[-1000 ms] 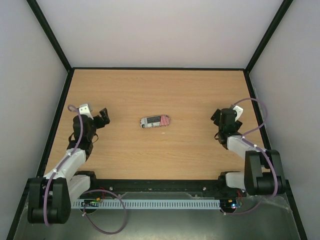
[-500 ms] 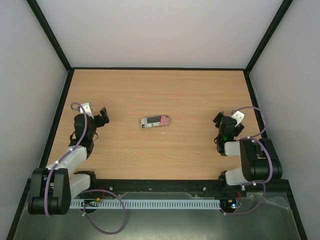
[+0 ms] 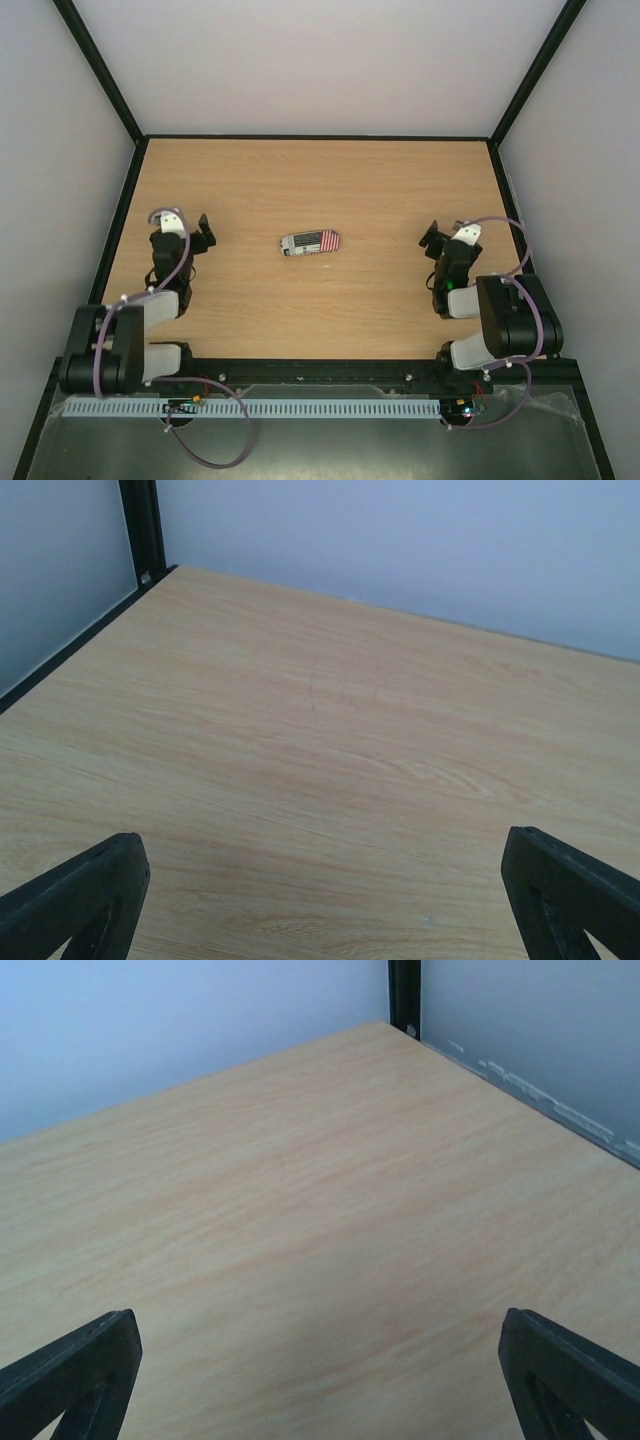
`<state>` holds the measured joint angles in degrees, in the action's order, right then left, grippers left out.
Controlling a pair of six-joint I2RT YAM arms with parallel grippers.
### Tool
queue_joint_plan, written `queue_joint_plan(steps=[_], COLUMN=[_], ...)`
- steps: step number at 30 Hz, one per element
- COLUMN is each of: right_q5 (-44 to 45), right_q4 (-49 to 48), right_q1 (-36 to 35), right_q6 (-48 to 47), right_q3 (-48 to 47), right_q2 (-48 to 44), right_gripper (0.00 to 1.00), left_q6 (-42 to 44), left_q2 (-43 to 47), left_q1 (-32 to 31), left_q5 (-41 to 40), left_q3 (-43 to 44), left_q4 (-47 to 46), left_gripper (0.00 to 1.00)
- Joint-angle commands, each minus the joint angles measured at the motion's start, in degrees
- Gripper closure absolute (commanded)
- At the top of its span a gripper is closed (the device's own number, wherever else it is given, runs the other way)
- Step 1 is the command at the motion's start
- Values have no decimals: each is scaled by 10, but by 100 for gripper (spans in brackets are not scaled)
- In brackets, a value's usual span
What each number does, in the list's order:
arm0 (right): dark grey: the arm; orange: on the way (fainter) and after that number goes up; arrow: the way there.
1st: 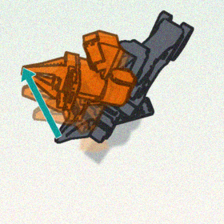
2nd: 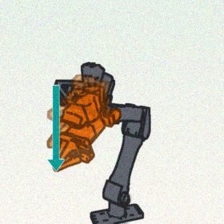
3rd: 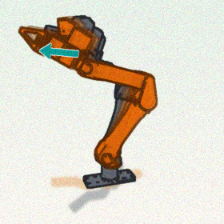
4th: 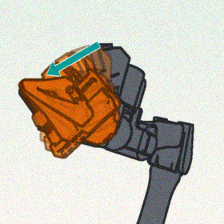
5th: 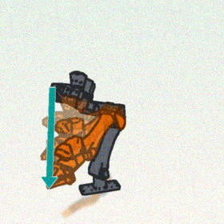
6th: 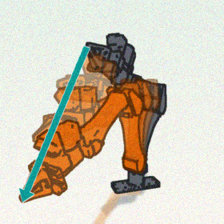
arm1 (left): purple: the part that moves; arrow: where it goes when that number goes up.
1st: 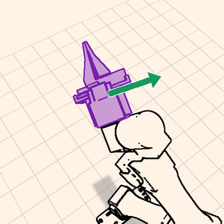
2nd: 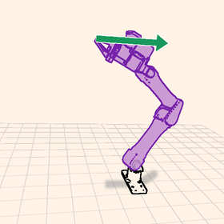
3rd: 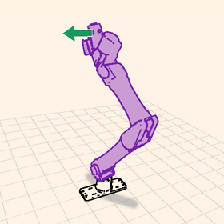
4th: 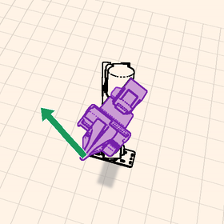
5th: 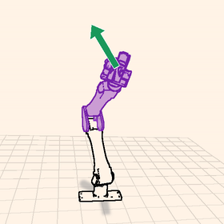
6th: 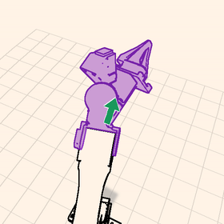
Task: Organize the sunglasses
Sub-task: Reset both arms
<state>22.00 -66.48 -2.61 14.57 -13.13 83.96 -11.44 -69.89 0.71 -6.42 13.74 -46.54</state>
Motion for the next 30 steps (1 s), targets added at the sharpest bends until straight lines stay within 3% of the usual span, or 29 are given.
queue_joint_plan(steps=[1, 4, 7, 11, 14, 18, 24, 30], right_q5=[-1, -54, -57, -55, -55, -27, -11, -10], right_q4=[-157, -90, -98, -86, -88, -155, -82, -88], right_q1=[1, -2, -6, -6, -7, -11, -12, -11], right_q6=[-14, -36, -45, -45, -46, -39, -30, -32], right_q3=[56, 20, 20, 12, 15, 53, 12, 15], right_q2=[28, 32, 35, 38, 36, 30, 37, 37], right_gripper=[2, 1, 1, 1, 1, 1, 1, 1], left_q6=[27, 54, 49, 66, 83, 84, 83, 83], left_q2=[-82, -115, -153, -164, -187, -182, -185, -183], left_q1=[4, 0, 3, 1, 1, -1, -1, -1], left_q5=[-14, -15, -33, 4, 42, 38, 38, 38], left_q3=[10, 44, -1, 19, -9, 3, 7, 5], left_q4=[-127, -110, -238, -204, -285, -247, -246, -246], left_gripper=[1, 1, 0, 0, 1, 1, 0, 1])
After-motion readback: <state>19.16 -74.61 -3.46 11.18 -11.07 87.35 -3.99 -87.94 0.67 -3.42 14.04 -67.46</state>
